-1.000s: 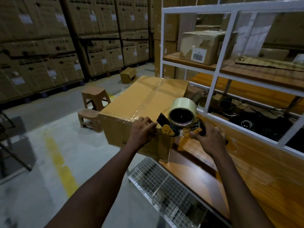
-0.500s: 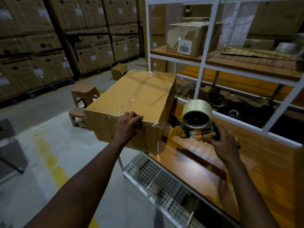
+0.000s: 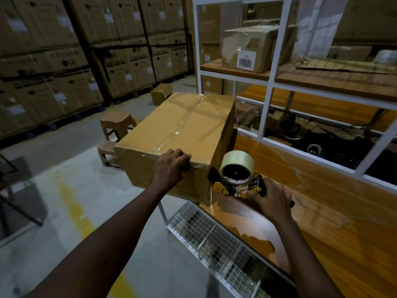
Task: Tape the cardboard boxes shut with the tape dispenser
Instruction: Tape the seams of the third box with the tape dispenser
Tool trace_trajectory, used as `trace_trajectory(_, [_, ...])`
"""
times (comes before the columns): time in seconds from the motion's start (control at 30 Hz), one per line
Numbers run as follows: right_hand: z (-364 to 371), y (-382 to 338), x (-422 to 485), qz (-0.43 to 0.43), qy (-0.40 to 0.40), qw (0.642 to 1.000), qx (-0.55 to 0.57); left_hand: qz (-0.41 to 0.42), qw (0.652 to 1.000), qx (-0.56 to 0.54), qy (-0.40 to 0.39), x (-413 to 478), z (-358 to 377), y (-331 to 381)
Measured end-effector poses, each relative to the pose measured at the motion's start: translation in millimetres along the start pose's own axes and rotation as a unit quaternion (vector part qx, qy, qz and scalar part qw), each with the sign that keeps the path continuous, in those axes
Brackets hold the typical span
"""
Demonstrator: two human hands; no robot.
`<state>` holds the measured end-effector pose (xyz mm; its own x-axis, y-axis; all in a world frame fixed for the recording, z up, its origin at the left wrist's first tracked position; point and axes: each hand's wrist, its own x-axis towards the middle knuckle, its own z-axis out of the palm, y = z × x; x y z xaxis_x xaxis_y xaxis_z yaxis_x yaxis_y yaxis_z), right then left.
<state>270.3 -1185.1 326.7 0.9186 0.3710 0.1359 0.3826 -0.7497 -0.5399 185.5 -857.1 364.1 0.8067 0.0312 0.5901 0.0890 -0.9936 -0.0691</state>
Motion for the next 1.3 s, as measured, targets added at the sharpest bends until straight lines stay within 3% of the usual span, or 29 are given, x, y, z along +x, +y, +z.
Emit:
trace_trajectory(0.43, [20,-16,15,-0.011,0.017,1.0,-0.024,0.01,1.0,-0.011,0.027,-1,-1,6])
trace_trajectory(0.73, [27,-34,-2,0.093,-0.022,0.995,-0.008,-0.017,0.999,-0.033,0.028,-1,5,8])
trace_trajectory(0.97, [31,-32,-16,0.104,-0.024,0.994,0.014,-0.044,0.998,-0.039,0.038,-4,6,12])
trace_trajectory(1.13, [39,-11,-35,0.082,-0.046,0.99,-0.102,-0.051,0.998,-0.039,0.029,-5,6,11])
trace_trajectory(1.3, [40,9,-42,0.13,-0.038,0.99,-0.047,-0.075,0.996,-0.054,0.02,-6,5,15])
